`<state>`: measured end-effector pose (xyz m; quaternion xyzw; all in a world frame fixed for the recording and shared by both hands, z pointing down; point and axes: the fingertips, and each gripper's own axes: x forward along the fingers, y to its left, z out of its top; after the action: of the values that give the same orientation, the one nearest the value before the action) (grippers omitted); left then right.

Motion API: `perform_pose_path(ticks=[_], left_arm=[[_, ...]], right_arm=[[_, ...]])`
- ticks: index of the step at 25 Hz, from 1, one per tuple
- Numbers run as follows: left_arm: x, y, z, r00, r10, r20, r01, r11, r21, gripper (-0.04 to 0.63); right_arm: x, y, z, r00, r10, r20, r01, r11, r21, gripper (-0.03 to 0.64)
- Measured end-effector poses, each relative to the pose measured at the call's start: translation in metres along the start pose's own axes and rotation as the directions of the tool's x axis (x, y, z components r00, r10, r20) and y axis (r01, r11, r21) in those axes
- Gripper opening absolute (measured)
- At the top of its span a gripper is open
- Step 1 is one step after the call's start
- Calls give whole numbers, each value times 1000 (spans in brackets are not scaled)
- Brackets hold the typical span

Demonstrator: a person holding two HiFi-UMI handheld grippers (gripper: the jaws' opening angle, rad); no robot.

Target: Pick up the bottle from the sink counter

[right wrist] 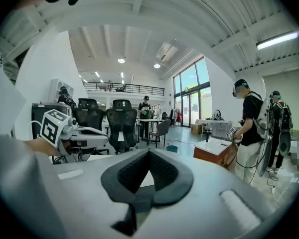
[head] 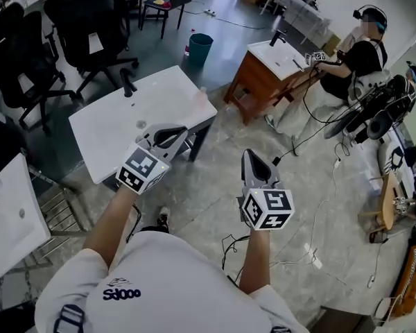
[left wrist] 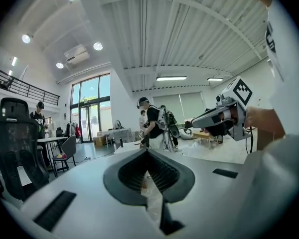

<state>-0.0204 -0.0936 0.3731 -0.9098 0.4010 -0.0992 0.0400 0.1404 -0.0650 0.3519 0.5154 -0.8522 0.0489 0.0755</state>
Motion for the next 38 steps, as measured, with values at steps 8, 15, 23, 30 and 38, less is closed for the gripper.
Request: perform_pose_path(ticks=[8, 15, 23, 30, 38], left_arm=[[43, 50, -10, 1000, -24, -8, 24, 1000, -5, 5], [72, 86, -26, 998, -52, -33, 51, 999, -11, 5], [97, 104, -40, 996, -81, -31, 80, 996, -25, 5], [119, 124, -61, 995, -55, -77, 51, 997, -50, 5], [163, 141, -76, 994, -46, -96, 40, 997, -71, 28]], right_arm=[[58, -20, 8, 999, -37, -4, 37, 999, 11, 11], [101, -34, 14, 996, -91, 5, 91, 995, 38, 11], [130, -31, 9, 996, -82, -31, 83, 996, 25, 10], [154, -43, 6, 997, -65, -42, 66, 998, 19, 11], [195, -79, 3, 999, -13, -52, 14, 999, 30, 9]])
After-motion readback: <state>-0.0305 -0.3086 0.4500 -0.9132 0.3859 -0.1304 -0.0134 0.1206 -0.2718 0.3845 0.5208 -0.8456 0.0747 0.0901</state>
